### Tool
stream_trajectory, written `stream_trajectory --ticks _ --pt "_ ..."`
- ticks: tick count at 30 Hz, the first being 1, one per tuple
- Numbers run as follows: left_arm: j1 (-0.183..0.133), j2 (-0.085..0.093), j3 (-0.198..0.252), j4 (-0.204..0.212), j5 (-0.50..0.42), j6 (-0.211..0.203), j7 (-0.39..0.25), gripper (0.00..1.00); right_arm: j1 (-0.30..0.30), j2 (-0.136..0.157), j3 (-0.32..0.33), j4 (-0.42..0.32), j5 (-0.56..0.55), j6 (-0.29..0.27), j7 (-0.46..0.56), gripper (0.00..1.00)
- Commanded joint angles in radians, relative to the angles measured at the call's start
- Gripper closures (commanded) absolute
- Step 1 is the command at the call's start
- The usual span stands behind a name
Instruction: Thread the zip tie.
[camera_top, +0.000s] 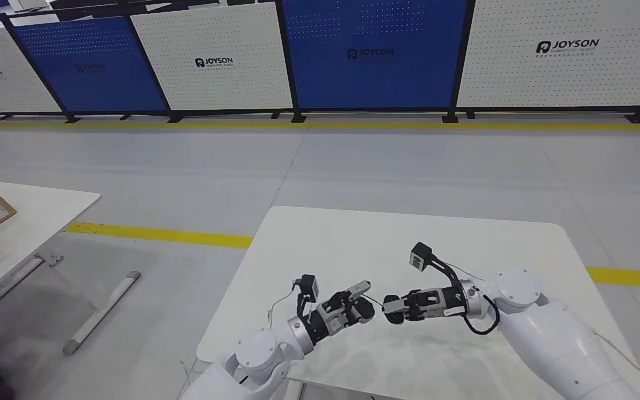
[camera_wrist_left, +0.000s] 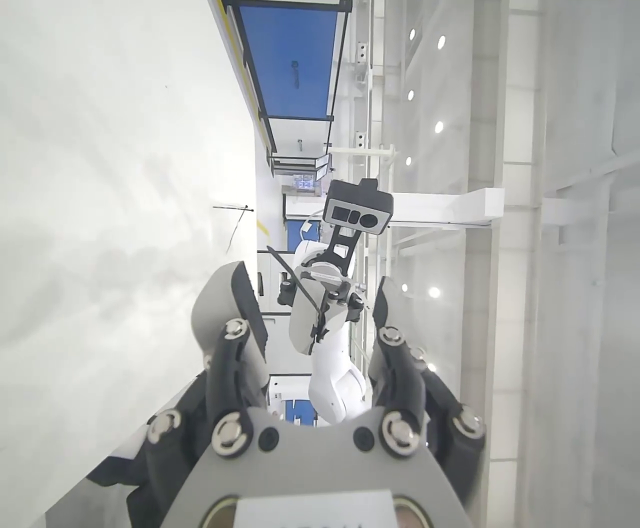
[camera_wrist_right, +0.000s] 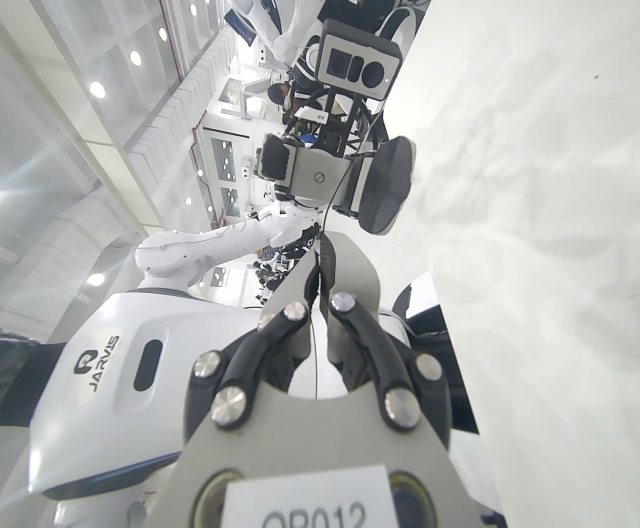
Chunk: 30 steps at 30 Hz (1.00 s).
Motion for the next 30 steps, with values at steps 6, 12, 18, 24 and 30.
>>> stream_trajectory --ticks 6,12,18,24,30 --pt "0.011 0.002 -0.004 -0.006 0.013 -0.008 -0.01 0.6 0.0 0.0 0.0 0.0 0.0 0.0 0.0 1.0" --pt "0.01 0.002 -0.006 -0.005 0.007 -0.006 -0.016 0.63 0.0 0.0 0.0 0.0 0.0 0.0 0.0 1.0" --pt "0.002 0.001 -0.005 0.001 -0.008 -0.001 -0.019 0.66 0.0 0.0 0.0 0.0 0.0 0.0 0.0 1.0" --pt "-0.004 0.0 0.0 0.007 -0.006 0.004 -0.016 0.73 0.0 0.0 0.0 0.0 0.0 0.0 0.0 1.0" --pt "-0.004 -0.001 0.003 0.008 0.0 0.005 -0.014 0.87 0.0 0.0 0.0 0.0 0.0 0.0 0.0 1.0"
